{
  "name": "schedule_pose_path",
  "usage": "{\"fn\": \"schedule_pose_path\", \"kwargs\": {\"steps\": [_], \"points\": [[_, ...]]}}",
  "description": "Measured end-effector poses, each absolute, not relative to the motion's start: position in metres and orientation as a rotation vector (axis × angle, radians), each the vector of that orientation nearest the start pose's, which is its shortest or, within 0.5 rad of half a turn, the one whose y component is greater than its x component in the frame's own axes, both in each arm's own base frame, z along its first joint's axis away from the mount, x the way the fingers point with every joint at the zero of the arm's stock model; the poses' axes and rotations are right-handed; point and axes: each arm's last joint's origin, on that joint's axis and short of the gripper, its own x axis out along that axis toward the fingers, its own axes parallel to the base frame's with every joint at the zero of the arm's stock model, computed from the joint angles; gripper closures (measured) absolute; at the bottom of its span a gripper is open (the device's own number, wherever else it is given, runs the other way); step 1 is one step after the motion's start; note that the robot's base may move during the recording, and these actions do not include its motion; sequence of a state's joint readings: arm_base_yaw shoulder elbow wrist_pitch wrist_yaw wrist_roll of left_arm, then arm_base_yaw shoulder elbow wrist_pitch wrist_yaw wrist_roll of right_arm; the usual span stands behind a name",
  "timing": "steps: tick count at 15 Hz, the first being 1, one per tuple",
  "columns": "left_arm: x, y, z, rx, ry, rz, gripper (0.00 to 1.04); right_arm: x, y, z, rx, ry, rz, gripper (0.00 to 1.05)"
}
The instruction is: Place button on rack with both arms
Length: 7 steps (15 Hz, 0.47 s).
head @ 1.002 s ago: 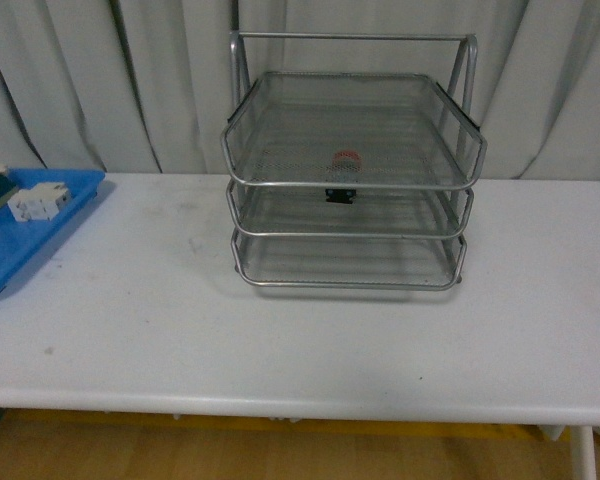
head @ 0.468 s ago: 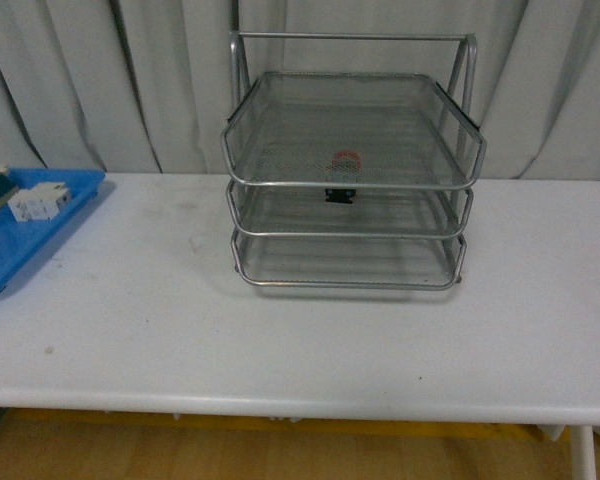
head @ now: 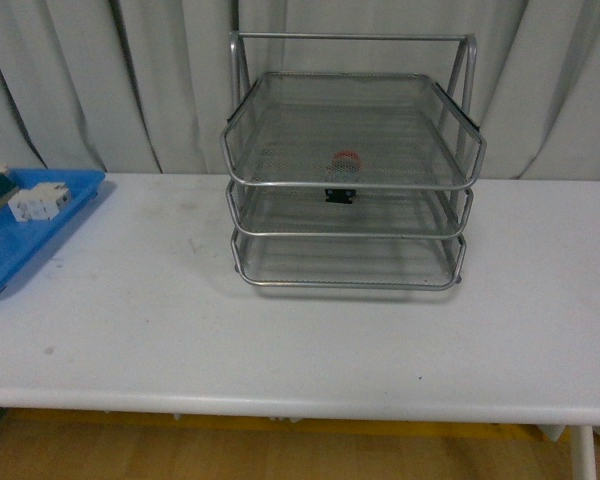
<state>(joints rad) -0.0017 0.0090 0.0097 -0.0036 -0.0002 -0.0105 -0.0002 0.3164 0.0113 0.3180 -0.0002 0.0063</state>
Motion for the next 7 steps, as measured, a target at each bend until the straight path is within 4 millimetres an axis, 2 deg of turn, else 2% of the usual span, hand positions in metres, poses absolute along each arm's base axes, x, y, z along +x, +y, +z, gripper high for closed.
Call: {"fn": "schedule_pose_path", "kwargs": {"steps": [7], "points": [[0.0977, -0.0002, 0.1658, -0.01, 0.003, -0.001, 0.07, 0.1082, 0.0, 0.17, 0.006, -0.013, 0.0, 1.03]]}}
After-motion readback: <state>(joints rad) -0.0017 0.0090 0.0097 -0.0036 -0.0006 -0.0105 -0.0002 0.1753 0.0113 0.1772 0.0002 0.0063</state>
